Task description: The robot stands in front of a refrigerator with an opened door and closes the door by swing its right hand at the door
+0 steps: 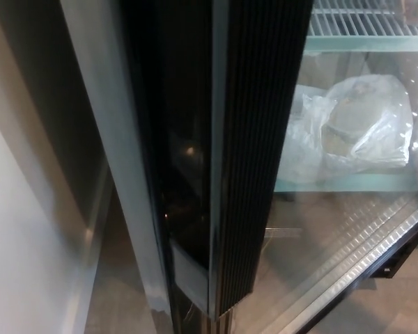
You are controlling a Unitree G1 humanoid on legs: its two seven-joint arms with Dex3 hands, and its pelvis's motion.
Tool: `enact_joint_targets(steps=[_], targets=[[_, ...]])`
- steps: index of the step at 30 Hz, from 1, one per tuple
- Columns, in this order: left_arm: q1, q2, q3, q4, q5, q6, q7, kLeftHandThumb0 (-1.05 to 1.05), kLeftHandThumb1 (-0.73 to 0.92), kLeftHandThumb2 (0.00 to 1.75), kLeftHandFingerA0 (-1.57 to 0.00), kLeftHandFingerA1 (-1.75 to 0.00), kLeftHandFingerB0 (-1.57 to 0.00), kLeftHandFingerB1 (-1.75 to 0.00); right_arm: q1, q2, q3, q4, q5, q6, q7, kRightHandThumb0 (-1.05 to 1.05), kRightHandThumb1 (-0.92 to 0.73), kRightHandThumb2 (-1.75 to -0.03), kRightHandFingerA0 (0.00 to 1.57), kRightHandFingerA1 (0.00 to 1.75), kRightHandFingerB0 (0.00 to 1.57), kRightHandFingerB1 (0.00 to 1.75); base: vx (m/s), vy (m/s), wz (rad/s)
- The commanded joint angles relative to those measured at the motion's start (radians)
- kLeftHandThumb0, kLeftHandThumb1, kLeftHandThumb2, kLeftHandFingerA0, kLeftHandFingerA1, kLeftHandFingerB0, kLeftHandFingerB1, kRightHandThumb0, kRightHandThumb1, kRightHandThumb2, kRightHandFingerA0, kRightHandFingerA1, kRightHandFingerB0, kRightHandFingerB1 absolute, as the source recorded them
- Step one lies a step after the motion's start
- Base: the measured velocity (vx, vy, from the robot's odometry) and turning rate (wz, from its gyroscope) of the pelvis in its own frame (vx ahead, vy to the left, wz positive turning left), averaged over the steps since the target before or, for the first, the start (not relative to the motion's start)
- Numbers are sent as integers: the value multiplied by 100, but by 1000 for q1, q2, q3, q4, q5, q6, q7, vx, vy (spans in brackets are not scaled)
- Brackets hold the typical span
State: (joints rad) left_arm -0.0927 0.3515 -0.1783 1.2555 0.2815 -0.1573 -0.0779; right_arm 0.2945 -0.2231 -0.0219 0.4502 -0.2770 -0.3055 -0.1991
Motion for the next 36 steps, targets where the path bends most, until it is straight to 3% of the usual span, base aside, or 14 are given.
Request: enact_joint_targets(steps=[1,2,5,7,8,10,12,13,16,17,19,22,23,36], targets=[[11,24,5,22,4,-24,-3,-54,60,97,-37,-64,-27,-55,219,140,-184,-1068,12,-345,-131,-61,-87,-69,11,22,14,26,0,0,0],[9,26,2,20,7,-24,-4,-56,61,98,-37,-63,-26,-55,214,141,-185,-1107,12,-336,-121,-69,-69,-102,0,26,10,32,0,0,0],[9,30,8,18,0,-31,-15,-52,61,97,-35,-62,-26,-54,156,181,-159,-1273,2,-253,-112,-68,-83,-67,11,24,16,27,0,0,0],[8,33,15,19,-7,-26,-19,-50,60,96,-35,-61,-25,-53,100,228,-99,-1378,-40,-174,-107,-75,-69,-102,4,28,8,35,0,0,0],[7,35,15,19,-6,-25,-18,-50,60,96,-34,-61,-25,-53,83,236,-89,-1403,-59,-151,-100,-74,-88,-67,7,27,13,26,0,0,0],[9,35,13,20,-4,-27,-17,-49,60,96,-35,-61,-25,-53,23,244,-71,-1444,-79,-110,-83,-80,-81,-67,8,36,13,30,0,0,0],[15,33,13,19,-5,-26,-20,-51,60,95,-32,-60,-24,-52,-73,232,-44,-1456,-86,-102,-61,-38,-49,-109,1,52,0,51,0,0,0],[17,33,10,19,-3,-24,-18,-54,61,97,-34,-62,-25,-53,-125,233,-38,-1457,-131,-104,-52,-78,-88,-67,11,45,14,40,0,0,0],[8,33,9,19,-1,-22,-20,-53,61,96,-33,-61,-24,-53,-178,272,23,-1488,-207,-33,-14,-86,-87,-68,12,49,19,43,0,0,0],[4,32,7,19,1,-21,-17,-51,60,97,-36,-63,-26,-54,-222,290,48,-1481,-243,-13,-5,-38,-48,-111,0,52,0,52,0,0,0],[3,31,7,20,2,-23,-14,-50,60,96,-36,-61,-26,-54,-309,309,76,-1455,-295,8,6,-73,-68,-113,0,51,2,43,0,0,0],[5,33,10,15,-3,-27,-22,-49,61,96,-35,-61,-26,-53,-444,385,196,-1393,-235,80,29,-30,-70,-121,1,54,0,52,0,0,0],[0,34,7,14,1,-29,-18,-49,60,96,-35,-60,-25,-53,-462,345,210,-1338,-227,22,54,-93,-62,-107,3,19,6,18,0,0,0],[-29,27,-3,13,11,-15,-17,-51,60,95,-35,-60,-26,-53,-532,229,270,-1019,-654,-89,-74,-81,-76,-109,0,13,0,17,0,0,0]])
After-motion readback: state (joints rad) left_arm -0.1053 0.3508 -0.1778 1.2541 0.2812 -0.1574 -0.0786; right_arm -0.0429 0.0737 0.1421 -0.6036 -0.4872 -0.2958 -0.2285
